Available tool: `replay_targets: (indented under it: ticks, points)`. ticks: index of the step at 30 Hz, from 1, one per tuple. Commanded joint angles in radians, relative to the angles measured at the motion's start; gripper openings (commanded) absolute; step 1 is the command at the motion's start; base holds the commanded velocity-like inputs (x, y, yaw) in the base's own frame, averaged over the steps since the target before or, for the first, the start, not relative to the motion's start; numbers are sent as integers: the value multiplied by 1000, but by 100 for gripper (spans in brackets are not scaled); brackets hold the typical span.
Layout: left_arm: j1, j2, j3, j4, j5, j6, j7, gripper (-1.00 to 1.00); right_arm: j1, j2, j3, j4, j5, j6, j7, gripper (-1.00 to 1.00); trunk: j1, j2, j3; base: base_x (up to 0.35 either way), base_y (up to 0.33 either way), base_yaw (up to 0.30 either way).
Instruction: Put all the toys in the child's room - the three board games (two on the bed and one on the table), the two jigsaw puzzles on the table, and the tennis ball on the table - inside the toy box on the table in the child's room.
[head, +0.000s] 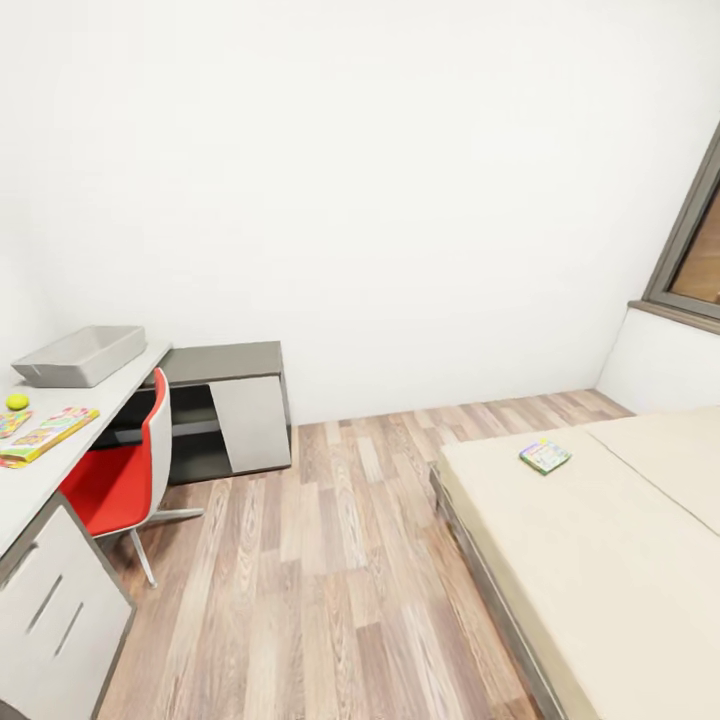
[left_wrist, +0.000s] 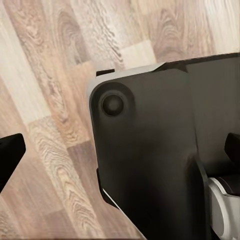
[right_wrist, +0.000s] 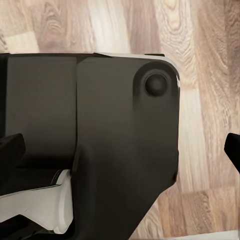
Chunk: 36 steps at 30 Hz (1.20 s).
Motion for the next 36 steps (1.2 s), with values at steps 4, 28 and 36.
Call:
replay_targets:
  ticks: [4, 28, 36]
  points:
    - [-1, 0, 0, 1, -7, -3, 1, 100, 0, 0, 0, 0, 1, -2, -1, 100, 0, -2, -2, -220, 0, 58]
    - [-1, 0, 0, 1, -7, -4, 1, 100, 0, 0, 1, 0, 0, -2, -1, 100, 0, -2, -2, -75, -71, 4]
    - [-1, 0, 1, 1, -6, -5, 1, 100, 0, 1, 2, 0, 0, -1, -1, 100, 0, -2, -2, -3, -88, 7]
